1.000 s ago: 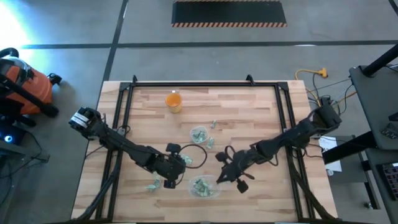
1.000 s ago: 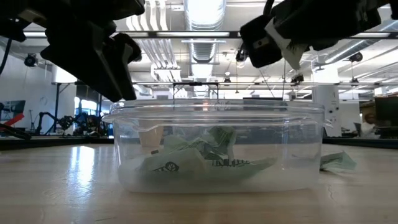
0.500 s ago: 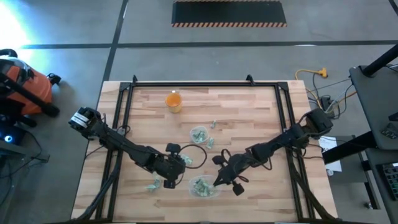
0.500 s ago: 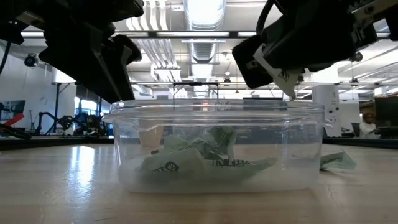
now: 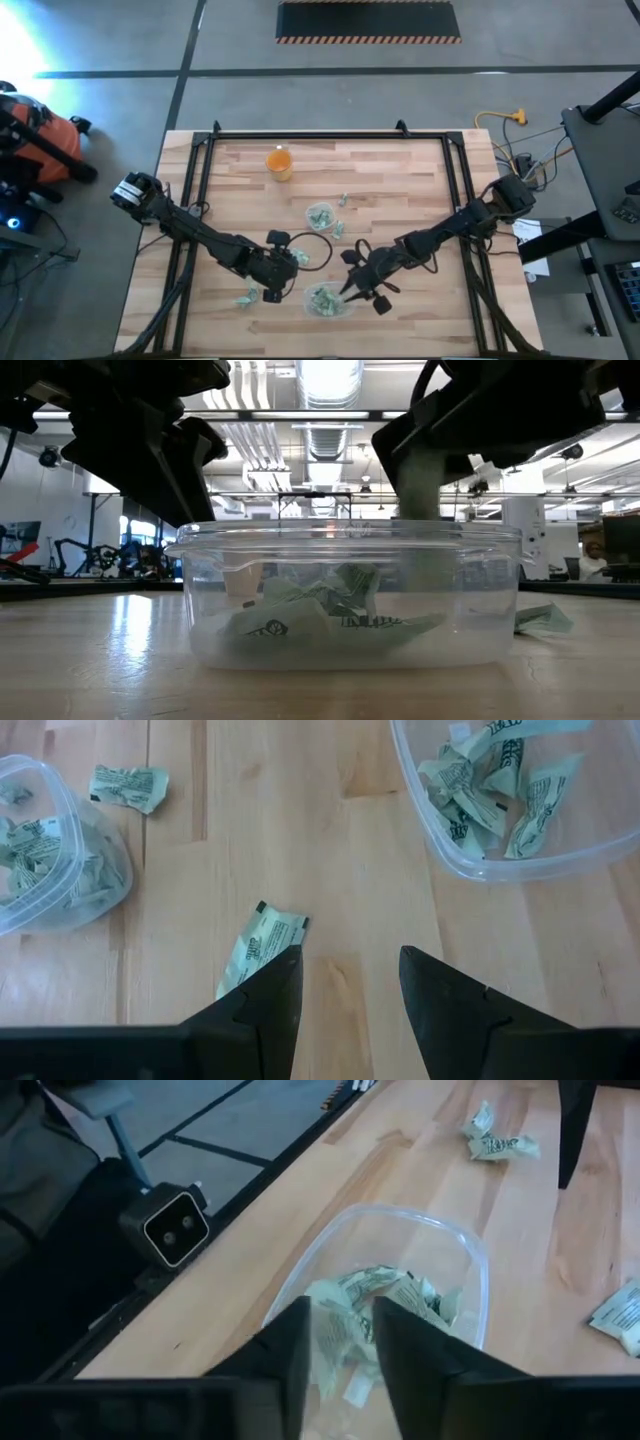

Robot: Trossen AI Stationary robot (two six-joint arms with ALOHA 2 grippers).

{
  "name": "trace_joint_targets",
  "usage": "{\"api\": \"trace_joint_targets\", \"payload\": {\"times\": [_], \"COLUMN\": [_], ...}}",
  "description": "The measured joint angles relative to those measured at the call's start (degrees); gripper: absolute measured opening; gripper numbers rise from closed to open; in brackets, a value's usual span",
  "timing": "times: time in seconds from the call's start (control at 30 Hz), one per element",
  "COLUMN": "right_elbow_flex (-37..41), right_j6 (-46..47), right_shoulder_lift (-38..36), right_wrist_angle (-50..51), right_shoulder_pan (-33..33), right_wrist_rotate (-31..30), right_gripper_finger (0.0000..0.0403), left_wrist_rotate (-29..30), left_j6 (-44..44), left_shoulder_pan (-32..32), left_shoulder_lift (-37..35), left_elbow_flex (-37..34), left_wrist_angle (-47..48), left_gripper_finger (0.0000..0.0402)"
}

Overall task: Pick and place Stevia / Truvia into bins
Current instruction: Put the white stevia packet into the top transparent bin, then put the white stevia packet into the bottom transparent bin

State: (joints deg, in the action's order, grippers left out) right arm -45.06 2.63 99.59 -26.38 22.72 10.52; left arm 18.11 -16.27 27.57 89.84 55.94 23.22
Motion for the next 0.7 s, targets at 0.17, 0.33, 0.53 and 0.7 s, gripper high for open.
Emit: {"api": "trace_joint_targets", "payload": {"times": [0.17, 0.33, 0.53, 0.7], "right_elbow_flex": [-0.91, -1.87, -3.23, -3.24], "right_j6": [-0.68, -2.85, -3.08, -2.83], "right_shoulder_lift": [-0.04, -0.66, -4.36, -7.85], "right_wrist_angle": [-0.08, 2.17, 15.66, 23.86], "right_shoulder_pan": [0.00, 0.00, -0.37, -0.37], "right_wrist_rotate": [0.00, -0.02, -3.12, -9.25], "right_gripper_finger": [0.0149, 0.0168, 0.0156, 0.0141], "left_wrist_rotate": [0.00, -0.24, -0.25, 5.20], "left_j6": [-0.12, -1.43, -3.52, -2.87], "left_shoulder_pan": [0.00, 0.00, 0.82, 0.36], "left_shoulder_lift": [0.00, 0.00, -0.68, -0.23], "left_elbow_flex": [0.00, -0.02, -0.16, -2.50], "left_wrist_angle": [-0.02, 0.25, 2.53, 1.24], "left_gripper_finger": [0.0152, 0.0152, 0.0152, 0.0152]}}
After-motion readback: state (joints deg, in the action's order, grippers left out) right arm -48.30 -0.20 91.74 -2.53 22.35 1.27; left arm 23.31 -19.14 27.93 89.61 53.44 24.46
